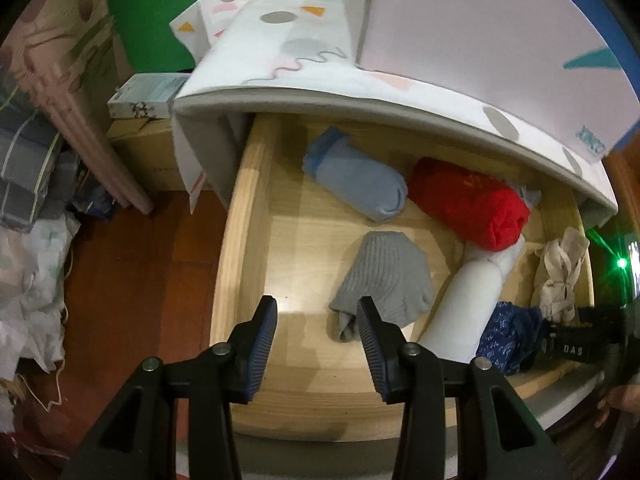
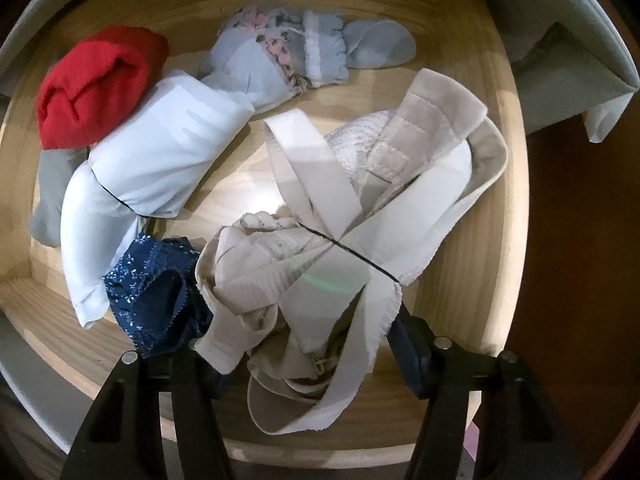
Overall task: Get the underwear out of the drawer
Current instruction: 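Grasp the beige strappy underwear with the right tool and lift it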
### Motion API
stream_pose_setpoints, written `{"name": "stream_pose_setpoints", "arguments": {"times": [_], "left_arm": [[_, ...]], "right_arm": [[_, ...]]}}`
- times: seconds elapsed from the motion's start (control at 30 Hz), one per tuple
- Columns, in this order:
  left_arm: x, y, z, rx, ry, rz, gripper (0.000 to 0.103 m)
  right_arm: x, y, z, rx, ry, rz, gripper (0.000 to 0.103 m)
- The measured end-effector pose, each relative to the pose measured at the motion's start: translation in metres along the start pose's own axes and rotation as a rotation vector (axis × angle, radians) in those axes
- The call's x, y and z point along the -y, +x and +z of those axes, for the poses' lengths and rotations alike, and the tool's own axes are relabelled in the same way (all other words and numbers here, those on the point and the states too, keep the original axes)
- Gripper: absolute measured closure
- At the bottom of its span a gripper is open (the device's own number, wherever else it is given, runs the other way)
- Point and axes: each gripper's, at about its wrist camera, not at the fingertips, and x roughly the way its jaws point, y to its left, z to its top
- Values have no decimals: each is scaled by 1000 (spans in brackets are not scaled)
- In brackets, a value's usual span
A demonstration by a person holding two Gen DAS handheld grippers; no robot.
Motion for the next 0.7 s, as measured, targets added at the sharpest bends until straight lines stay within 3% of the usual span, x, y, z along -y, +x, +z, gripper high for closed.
{"name": "stream_pose_setpoints", "arguments": {"times": [0.17,0.7], "left_arm": [[-9,-3,1,12,-55,-17,61],[-5,2,1,-5,-30,-2,61]], "right_arm": [[5,-3,5,2,4,7,47],[0,-61,3,83,-22,15,50]]}}
